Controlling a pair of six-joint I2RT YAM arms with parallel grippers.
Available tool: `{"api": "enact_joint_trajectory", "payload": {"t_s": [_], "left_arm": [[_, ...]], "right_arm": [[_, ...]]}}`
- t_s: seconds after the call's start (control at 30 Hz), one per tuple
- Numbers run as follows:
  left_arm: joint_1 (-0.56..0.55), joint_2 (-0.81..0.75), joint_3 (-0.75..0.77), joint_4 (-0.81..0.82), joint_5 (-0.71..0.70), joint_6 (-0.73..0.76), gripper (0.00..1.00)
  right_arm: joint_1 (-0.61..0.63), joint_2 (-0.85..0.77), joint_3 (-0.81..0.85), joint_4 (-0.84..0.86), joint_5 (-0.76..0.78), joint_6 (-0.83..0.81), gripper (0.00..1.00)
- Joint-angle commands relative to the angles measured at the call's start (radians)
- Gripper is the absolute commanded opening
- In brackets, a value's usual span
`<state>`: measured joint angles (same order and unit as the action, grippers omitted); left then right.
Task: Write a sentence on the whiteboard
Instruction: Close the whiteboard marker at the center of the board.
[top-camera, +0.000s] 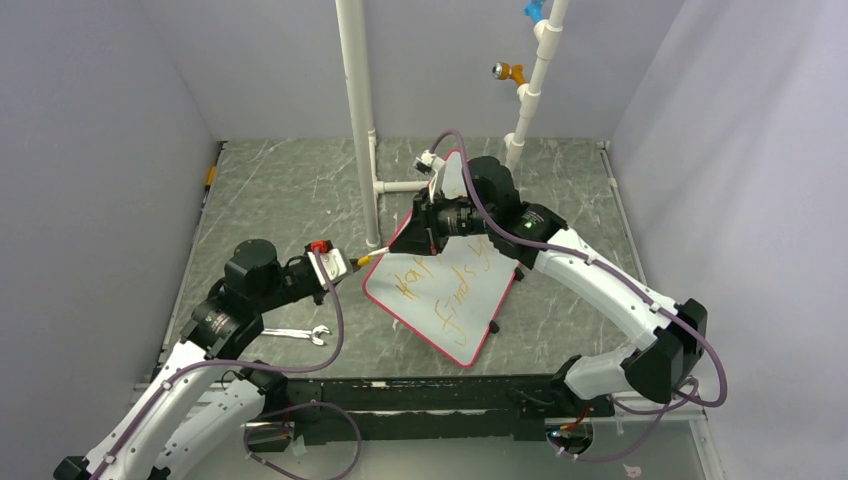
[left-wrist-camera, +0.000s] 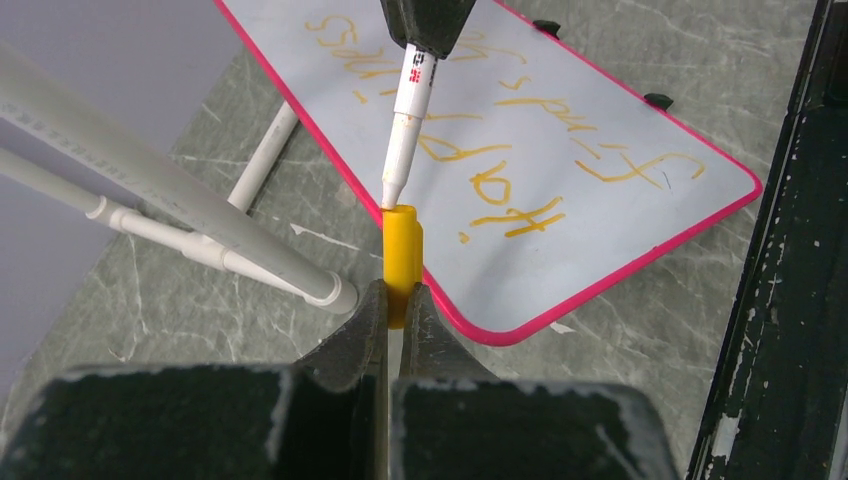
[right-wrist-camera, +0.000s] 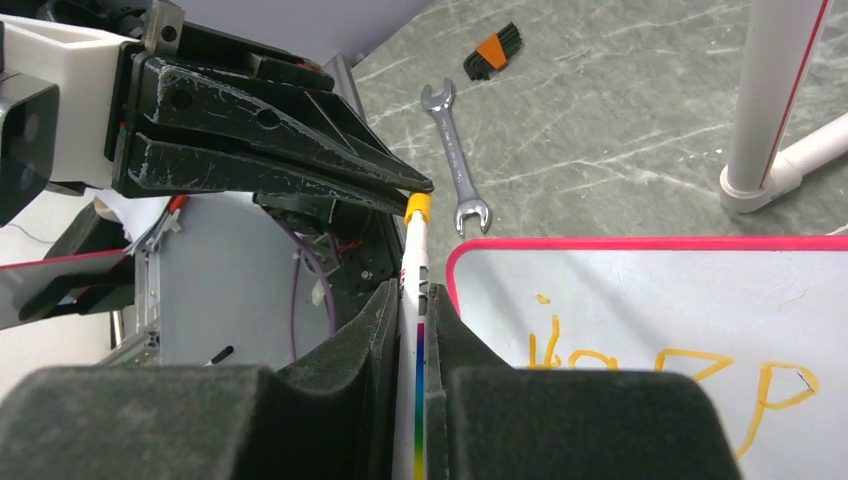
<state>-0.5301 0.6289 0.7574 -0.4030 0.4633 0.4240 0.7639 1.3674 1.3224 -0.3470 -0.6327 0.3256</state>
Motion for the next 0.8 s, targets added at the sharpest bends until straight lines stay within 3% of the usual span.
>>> {"api": "enact_joint_trajectory", "payload": {"t_s": [0.0,0.77], "left_arm": [[-0.012,-0.009,0.02,0.124,0.084,0.002,0.0],[-0.013,-0.003,0.022,0.119,0.074,-0.004,0.0]], "right_arm": [[0.002,-0.044,0.001,0.049,-0.034,0.01,0.0],[-0.029,-0.122,-0.02,0.078,-0.035,0.037,0.0]]}}
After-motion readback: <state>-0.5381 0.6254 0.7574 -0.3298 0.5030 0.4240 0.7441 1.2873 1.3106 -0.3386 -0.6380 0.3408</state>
